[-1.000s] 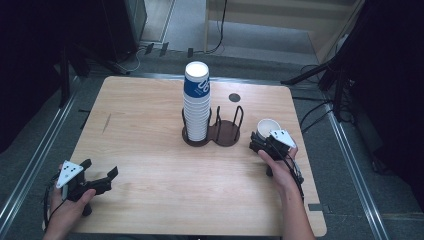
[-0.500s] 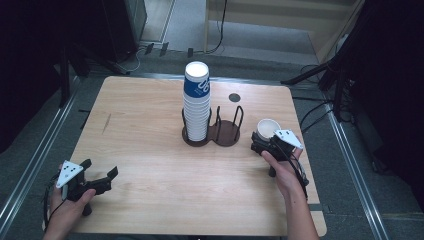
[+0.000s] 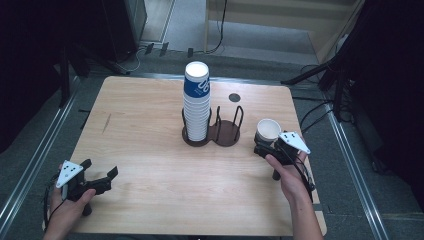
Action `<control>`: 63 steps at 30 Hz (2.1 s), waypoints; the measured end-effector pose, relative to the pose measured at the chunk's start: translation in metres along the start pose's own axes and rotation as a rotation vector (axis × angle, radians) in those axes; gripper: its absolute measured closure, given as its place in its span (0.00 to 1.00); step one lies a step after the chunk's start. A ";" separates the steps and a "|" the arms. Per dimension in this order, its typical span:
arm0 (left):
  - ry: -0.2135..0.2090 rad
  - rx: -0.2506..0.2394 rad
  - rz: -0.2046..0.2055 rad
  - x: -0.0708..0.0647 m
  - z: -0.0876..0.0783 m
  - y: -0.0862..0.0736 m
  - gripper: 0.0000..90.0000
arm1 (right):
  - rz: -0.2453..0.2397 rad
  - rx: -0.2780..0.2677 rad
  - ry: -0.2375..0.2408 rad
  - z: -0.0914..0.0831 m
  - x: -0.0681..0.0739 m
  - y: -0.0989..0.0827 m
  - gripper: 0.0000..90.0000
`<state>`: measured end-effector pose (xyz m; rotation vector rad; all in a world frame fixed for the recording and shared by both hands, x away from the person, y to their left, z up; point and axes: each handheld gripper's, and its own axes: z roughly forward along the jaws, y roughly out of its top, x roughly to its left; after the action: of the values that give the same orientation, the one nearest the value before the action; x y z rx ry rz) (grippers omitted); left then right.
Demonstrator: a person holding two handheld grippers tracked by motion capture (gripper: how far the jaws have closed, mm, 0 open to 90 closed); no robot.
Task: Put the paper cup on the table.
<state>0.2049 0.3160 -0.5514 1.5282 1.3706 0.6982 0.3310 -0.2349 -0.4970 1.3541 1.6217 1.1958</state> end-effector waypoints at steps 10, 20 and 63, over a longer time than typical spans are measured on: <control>0.005 0.002 -0.004 0.000 0.000 0.000 0.00 | -0.019 -0.016 0.007 -0.020 -0.001 0.003 0.00; 0.006 0.000 -0.004 0.000 0.000 0.000 0.00 | -0.068 -0.027 -0.007 -0.040 -0.001 -0.004 0.00; 0.010 0.003 -0.002 -0.001 0.000 0.000 0.00 | -0.059 -0.002 -0.084 -0.107 -0.044 -0.052 0.00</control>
<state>0.2047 0.3146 -0.5515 1.5278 1.3813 0.7037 0.2249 -0.3015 -0.5126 1.3284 1.5894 1.0921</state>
